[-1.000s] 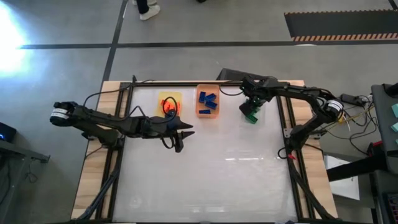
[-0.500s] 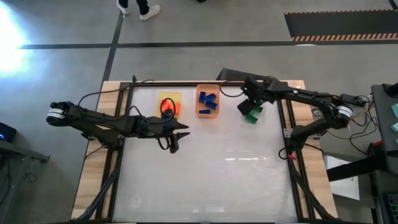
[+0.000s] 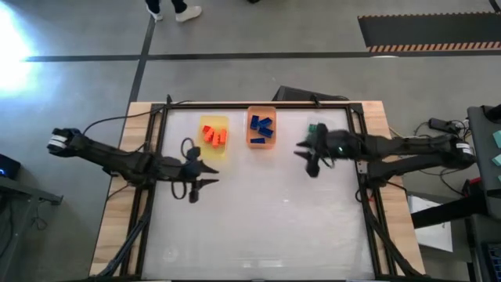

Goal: Sort & place blocks by color
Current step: Return to Home Position

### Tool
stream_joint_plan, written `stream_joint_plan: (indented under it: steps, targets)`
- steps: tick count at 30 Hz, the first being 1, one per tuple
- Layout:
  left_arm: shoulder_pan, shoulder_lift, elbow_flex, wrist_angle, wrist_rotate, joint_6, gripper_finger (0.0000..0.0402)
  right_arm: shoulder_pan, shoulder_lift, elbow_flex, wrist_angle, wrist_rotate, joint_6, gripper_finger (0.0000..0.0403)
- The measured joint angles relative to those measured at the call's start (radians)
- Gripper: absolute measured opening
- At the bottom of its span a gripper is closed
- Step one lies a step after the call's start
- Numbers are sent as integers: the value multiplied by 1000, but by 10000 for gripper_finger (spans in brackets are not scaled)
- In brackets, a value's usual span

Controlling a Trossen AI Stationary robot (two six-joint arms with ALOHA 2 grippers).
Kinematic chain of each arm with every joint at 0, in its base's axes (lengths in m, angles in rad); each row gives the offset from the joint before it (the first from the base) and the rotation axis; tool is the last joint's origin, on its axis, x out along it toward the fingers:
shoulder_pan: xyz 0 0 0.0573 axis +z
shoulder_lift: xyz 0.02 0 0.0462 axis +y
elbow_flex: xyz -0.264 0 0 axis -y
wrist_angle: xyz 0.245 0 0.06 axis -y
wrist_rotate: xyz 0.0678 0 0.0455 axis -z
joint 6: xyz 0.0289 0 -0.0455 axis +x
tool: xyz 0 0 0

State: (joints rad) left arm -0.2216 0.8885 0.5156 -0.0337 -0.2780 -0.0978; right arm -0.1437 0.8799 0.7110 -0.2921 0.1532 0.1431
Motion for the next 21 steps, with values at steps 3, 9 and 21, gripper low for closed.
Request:
stream_joint_plan:
  steps: [3,9,21]
  targets:
    - [-12,-88,-71,7,0,0,114,78,-65,-116,143,-1,-73,130]
    - [-13,-268,-195,11,-1,33,114,170,-157,-341,406,-62,-196,110]
    - [-13,-567,-435,109,-9,34,110,188,-342,-673,842,-135,-236,53]
